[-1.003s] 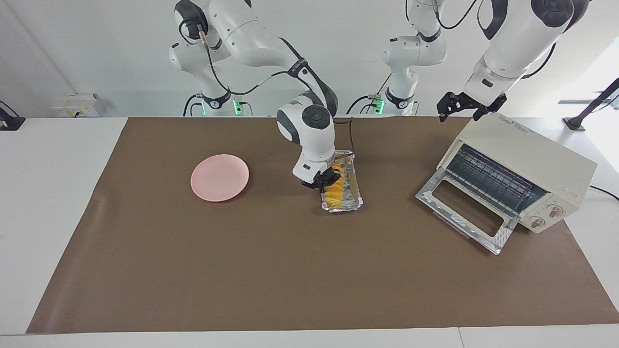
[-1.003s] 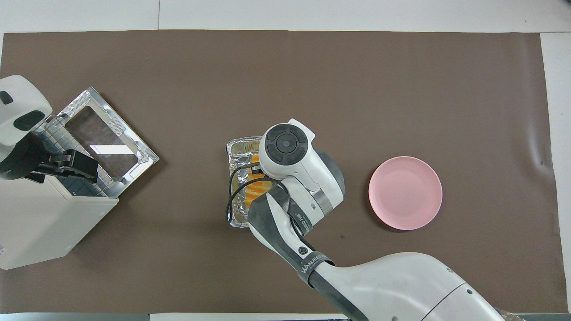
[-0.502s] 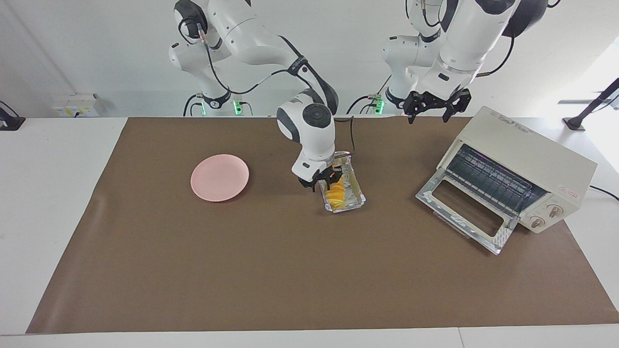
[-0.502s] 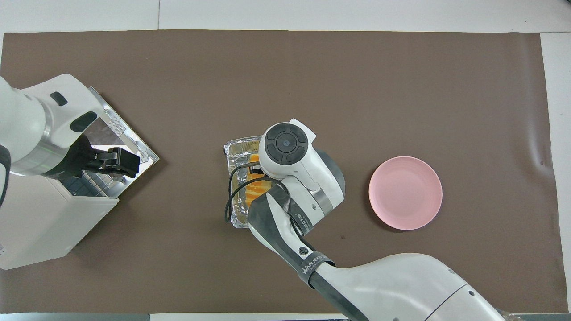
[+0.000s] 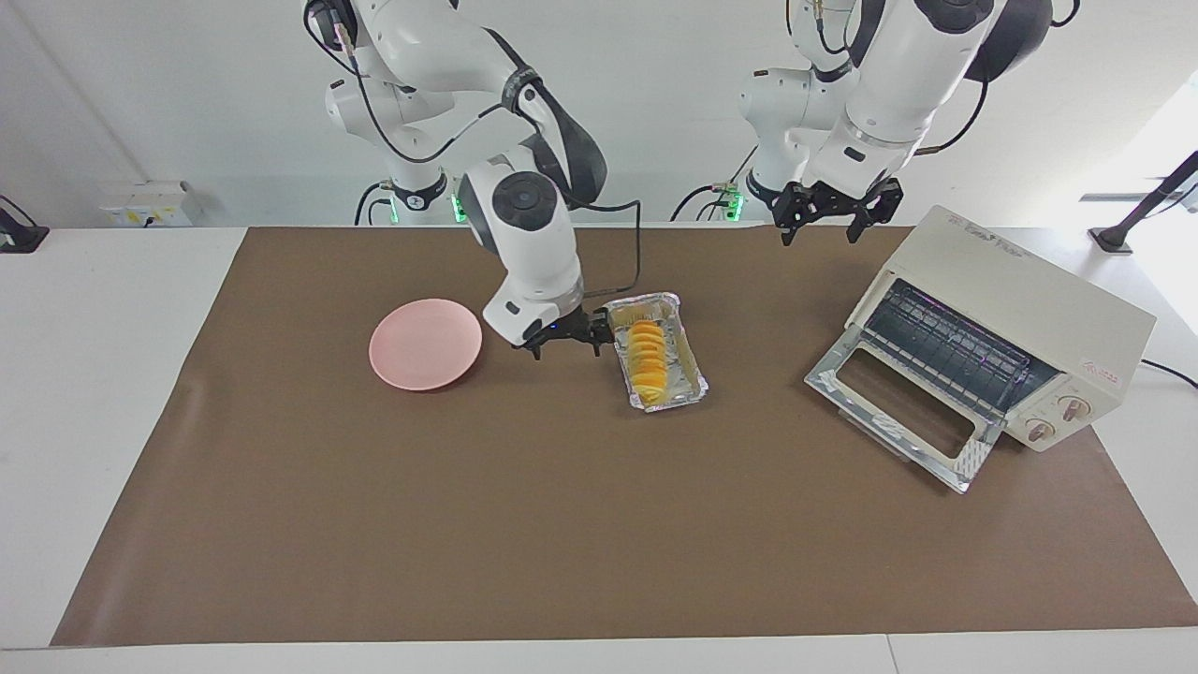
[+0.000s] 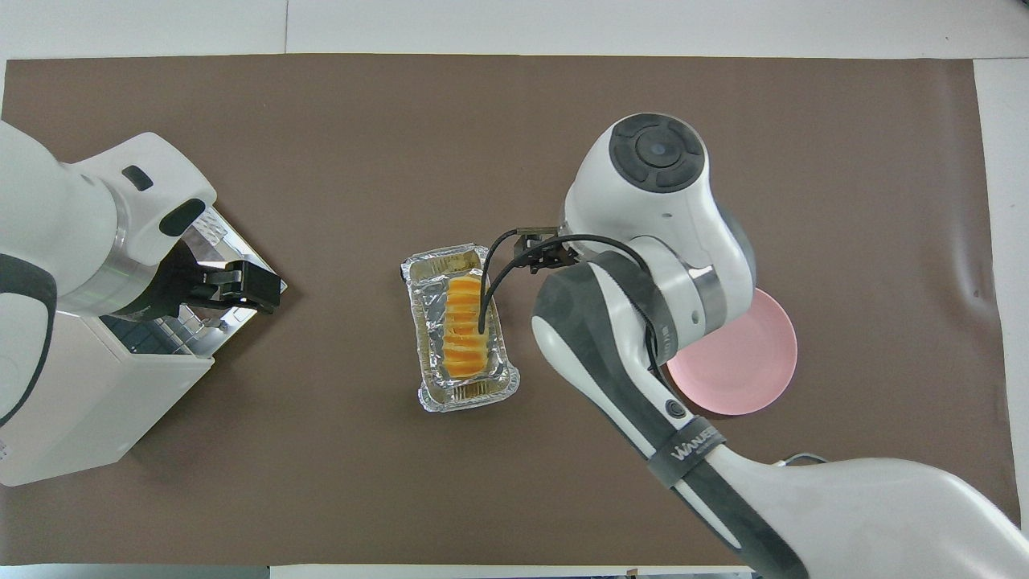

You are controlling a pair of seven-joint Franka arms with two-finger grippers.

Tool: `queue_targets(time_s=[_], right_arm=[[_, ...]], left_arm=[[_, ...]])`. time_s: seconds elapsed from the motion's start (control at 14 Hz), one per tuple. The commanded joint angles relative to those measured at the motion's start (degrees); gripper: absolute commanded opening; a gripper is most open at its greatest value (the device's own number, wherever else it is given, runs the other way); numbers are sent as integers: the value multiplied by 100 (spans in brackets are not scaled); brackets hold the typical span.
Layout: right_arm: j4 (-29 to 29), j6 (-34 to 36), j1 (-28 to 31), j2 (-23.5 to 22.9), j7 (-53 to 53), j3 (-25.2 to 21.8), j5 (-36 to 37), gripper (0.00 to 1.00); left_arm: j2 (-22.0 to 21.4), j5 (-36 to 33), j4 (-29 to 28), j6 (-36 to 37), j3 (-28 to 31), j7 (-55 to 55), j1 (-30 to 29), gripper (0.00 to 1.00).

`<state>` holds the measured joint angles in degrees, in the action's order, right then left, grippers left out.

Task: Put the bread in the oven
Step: 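Open the right gripper while the left gripper reaches the foil tray, then grasp the foil tray with the left gripper while the right gripper withdraws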

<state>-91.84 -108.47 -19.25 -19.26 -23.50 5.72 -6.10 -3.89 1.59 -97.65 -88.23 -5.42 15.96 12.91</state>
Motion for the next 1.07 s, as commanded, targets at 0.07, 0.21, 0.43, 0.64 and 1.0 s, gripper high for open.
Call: queue_targets(time_s=[0.07,0.21,0.43,0.64,1.0], right_arm=[[254,633,763,202,1126,-1,-76,100],[254,818,1159,361,1758,-10,-49,100],[245,1055,1625,633,2559,-1,249,100],[227,1231,1994,923,3087,-10,451,100],[201,1722,2460,1634,3273,-10,619,100]], left_arm=[[116,140,-245,-798,-30,922,463,100],[571,131,-158,-1274,-30,1828,1053,100],[1845,61,343,-1967,-21,3007,1933,100],[2234,34,98,-2515,-21,3431,2286,100],[2762,-54,89,-2831,-21,3905,2408,93]])
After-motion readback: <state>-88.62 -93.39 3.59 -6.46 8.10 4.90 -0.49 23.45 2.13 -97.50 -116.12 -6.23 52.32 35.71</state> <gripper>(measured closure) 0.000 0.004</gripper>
